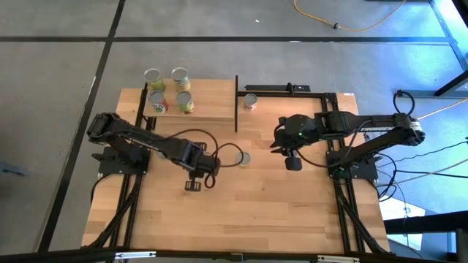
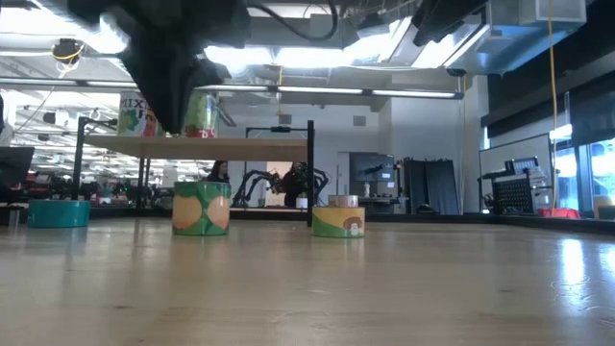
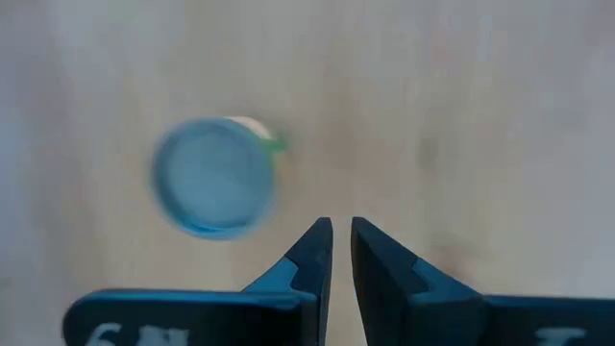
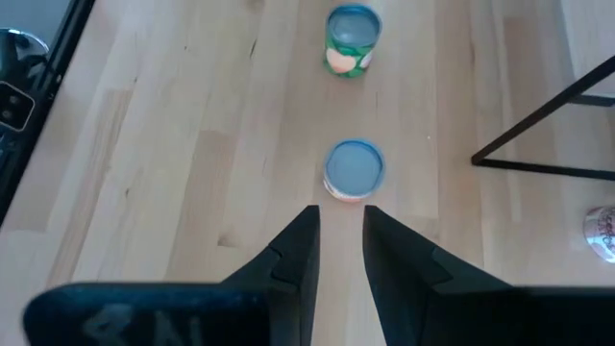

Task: Pick and place cans onto a shelf
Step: Put the canned peaches on the shelf

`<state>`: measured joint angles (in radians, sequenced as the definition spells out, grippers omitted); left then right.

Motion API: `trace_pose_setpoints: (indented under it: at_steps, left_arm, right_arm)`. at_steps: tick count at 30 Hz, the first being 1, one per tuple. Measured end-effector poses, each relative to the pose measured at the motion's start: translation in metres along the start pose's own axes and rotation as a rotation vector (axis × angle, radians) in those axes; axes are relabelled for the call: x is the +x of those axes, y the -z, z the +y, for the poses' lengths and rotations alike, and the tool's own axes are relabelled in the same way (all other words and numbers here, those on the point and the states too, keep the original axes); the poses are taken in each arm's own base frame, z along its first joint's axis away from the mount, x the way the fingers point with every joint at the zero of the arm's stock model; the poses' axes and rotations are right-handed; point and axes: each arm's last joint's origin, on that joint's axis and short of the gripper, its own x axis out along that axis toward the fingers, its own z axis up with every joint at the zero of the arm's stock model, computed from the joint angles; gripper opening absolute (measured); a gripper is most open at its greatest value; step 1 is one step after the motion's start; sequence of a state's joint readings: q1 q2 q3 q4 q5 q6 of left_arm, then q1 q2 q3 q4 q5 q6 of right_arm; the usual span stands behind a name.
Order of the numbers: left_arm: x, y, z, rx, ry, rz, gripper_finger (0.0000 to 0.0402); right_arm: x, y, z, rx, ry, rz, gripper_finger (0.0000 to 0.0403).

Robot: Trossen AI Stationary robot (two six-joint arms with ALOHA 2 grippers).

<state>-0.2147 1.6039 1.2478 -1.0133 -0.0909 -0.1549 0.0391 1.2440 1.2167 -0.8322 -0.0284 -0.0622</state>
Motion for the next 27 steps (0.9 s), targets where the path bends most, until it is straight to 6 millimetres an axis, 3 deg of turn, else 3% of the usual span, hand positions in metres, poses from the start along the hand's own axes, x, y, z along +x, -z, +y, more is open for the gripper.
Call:
trace_pose_setpoints:
  at_steps: [10,27]
  left_arm:
    - [0.025,0.012,-0.008,0.018,-0.113,-0.017,0.0035]
    - [0.026,0.005,0.007,0.041,-0.166,-0.063,0.0035]
  right_arm:
    - [0.000,-0.001,0.000,-0.027,0.001,-0.006,0.0084]
    - [0.000,-0.001,-0.001,-0.028,0.005,-0.005,0.0084]
